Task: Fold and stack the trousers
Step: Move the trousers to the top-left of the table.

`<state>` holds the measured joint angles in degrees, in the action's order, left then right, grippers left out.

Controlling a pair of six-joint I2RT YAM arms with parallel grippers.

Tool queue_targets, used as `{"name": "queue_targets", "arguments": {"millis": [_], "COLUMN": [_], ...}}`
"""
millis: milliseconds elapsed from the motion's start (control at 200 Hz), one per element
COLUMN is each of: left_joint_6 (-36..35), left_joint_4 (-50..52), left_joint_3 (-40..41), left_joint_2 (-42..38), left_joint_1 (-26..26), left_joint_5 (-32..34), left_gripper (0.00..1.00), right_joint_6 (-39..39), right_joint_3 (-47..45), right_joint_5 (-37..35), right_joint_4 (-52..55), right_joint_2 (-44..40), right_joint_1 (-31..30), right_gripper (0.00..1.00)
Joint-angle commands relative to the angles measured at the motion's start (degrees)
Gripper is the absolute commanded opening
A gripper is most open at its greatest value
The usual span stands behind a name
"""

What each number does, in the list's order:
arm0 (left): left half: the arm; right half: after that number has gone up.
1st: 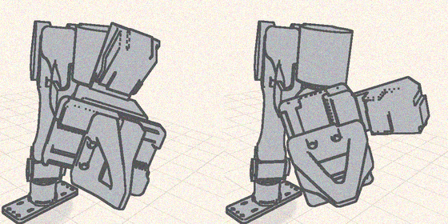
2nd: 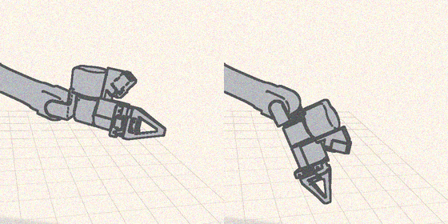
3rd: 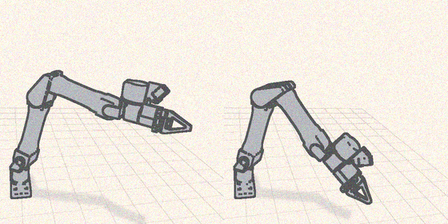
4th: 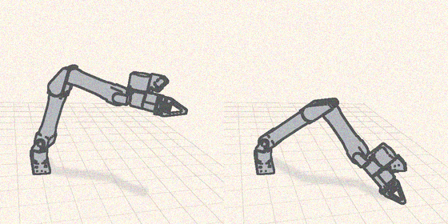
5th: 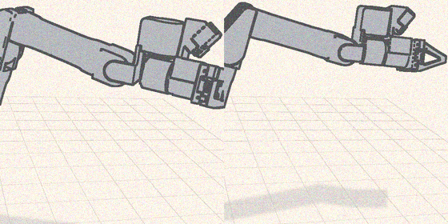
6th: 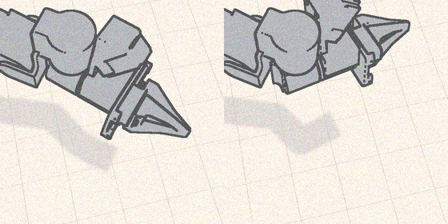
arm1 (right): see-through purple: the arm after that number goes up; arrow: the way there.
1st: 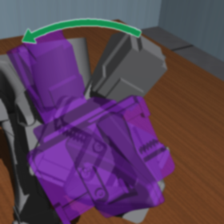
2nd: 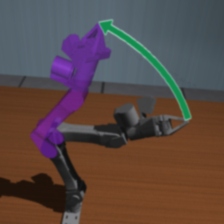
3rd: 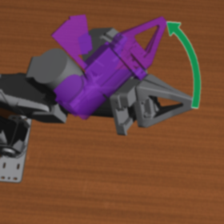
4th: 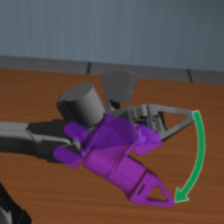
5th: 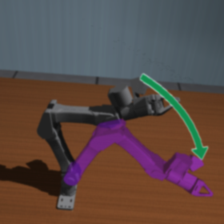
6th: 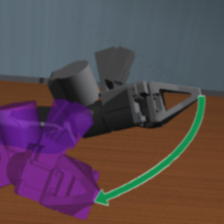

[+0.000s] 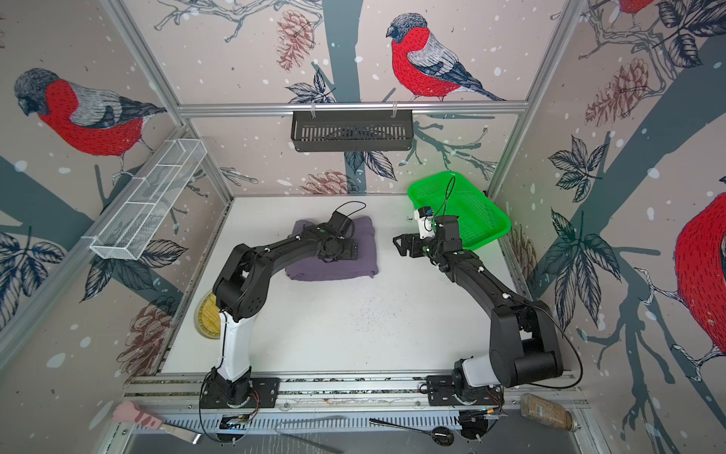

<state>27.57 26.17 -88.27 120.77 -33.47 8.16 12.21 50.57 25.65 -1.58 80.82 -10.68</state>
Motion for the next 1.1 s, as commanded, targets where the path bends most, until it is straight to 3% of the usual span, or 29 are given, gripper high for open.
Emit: {"name": "queue_targets", "arguments": {"millis": [0, 240, 750, 1096], "left_joint_6": [0.28, -7.21, -28.57, -42.70], "left_joint_4": [1.02, 1.86, 5.13, 2.41], "left_joint_3": [0.54, 0.81, -12.31, -20.84], "left_joint_2": [1.10, 3.14, 11.34, 16.59], "left_joint_1": [1.51, 8.65, 23.42, 28.32], "left_joint_5": [6.52, 5.36, 8.21, 12.29], "left_gripper": [0.96, 0.93, 0.93, 0.93], "right_joint_6": [-0.43, 0.06, -0.22, -0.53], "right_joint_3": [-0.32, 0.29, 0.84, 0.58], "right_joint_5": [0.01, 0.81, 0.89, 0.39], "right_joint_4": [-0.43, -0.45, -0.17, 0.22], "right_joint_2": [-1.38, -1.80, -1.89, -1.73], "right_joint_1": [1.07, 1.63, 2.18, 2.66], "right_gripper": [0.94, 0.94, 0.94, 0.94]}}
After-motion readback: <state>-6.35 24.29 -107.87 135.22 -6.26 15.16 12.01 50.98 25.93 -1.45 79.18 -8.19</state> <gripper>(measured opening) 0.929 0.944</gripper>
